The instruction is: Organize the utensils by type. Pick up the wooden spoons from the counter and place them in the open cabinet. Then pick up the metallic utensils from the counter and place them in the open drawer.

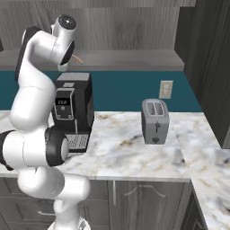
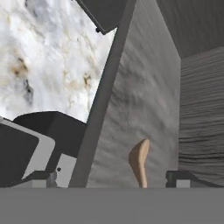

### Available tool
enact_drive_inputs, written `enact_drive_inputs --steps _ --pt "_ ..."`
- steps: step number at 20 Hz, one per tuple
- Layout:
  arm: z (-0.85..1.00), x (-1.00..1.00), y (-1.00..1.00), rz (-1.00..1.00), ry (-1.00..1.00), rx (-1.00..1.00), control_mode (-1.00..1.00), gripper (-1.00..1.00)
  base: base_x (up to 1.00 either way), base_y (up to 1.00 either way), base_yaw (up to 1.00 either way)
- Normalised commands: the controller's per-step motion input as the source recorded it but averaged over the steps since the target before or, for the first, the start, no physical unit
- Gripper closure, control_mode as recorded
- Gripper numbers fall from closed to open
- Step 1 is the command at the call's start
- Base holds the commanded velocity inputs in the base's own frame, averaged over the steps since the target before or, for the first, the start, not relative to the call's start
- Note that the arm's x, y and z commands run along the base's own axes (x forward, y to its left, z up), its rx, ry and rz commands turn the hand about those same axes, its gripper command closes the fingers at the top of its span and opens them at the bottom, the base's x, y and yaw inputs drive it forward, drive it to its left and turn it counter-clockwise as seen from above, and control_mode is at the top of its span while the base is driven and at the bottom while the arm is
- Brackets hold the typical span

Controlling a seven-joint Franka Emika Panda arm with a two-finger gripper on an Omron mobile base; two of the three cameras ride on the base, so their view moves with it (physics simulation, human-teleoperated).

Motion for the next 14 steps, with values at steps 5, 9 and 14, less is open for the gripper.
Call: enact_drive_inputs --steps 5,9,14 --pt "0.00 -0.60 0.00 -0.10 0.00 0.08 -1.00 -1.00 0.00 0.00 0.00" --pt "0.00 -0.63 0.00 -0.21 0.00 0.09 -1.00 -1.00 0.00 0.00 0.00" --pt "0.00 -0.64 -0.02 -0.27 0.01 0.07 -1.00 -1.00 0.00 0.00 0.00"
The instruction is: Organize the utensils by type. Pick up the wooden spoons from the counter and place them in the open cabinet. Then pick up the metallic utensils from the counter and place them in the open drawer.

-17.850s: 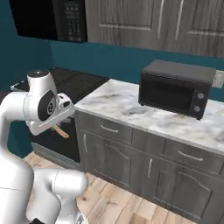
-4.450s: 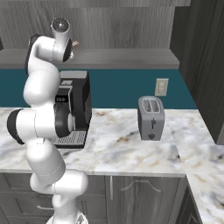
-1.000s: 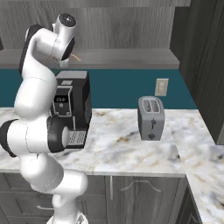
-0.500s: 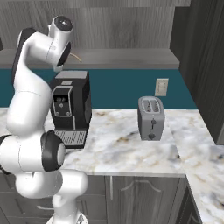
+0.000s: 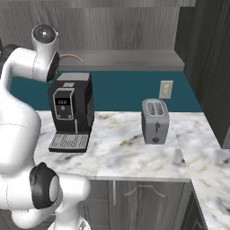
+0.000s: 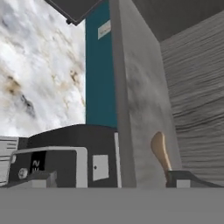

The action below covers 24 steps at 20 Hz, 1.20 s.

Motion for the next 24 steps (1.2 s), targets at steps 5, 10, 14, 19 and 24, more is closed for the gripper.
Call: enact_drive_inputs --steps 5,10,14,19,24 --pt "-0.01 -0.68 -0.05 -0.30 0.06 0.03 -1.00 -1.00 0.00 0.00 0.00" --pt "-0.02 -0.67 -0.09 -0.30 0.13 0.07 -1.00 -1.00 0.00 0.00 0.00" --pt "-0.01 -0.70 -0.15 -0.26 0.11 0.23 -1.00 -1.00 0.00 0.00 0.00" --pt "-0.10 -0.72 -0.18 -0.26 0.06 0.26 -1.00 -1.00 0.00 0.00 0.00" --pt "-0.24 -0.60 -0.21 -0.25 0.05 0.24 -1.00 -1.00 0.00 0.00 0.00"
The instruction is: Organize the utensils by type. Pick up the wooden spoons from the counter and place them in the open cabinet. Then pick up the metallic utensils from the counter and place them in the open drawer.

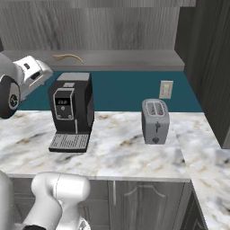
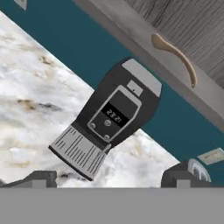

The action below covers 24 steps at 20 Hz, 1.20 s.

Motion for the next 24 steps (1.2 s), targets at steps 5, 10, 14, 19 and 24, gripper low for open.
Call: enact_drive_inputs --steps 5,10,14,19,24 --pt "-0.42 -0.46 -0.25 -0.20 0.02 0.19 -1.00 -1.00 0.00 0.00 0.00" --pt "-0.43 -0.29 -0.29 -0.18 0.11 0.20 -1.00 -1.00 0.00 0.00 0.00" --pt "-0.52 -0.24 -0.23 -0.14 0.08 0.17 -1.00 -1.00 0.00 0.00 0.00" --pt "-0.45 -0.05 -0.24 -0.15 0.19 0.16 -1.00 -1.00 0.00 0.00 0.00" --pt "-0.43 0.02 -0.17 -0.13 0.23 0.14 -1.00 -1.00 0.00 0.00 0.00"
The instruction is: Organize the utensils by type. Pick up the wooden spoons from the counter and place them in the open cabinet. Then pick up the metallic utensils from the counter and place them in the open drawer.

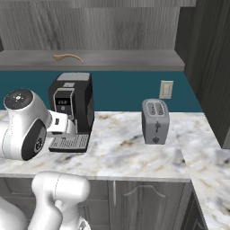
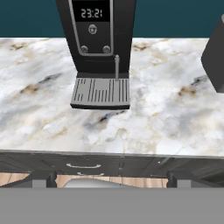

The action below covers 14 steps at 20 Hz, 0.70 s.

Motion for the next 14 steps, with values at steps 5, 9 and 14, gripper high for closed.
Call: enact_drive_inputs --steps 5,9,14 --pt "-0.17 0.02 -0.03 -0.07 0.08 0.04 -1.00 -1.00 0.00 0.00 0.00" --pt "0.00 0.00 0.00 0.00 0.00 0.00 -1.00 -1.00 0.00 0.00 0.00" --pt "0.00 0.00 0.00 0.00 0.00 0.00 -1.00 -1.00 0.00 0.00 0.00"
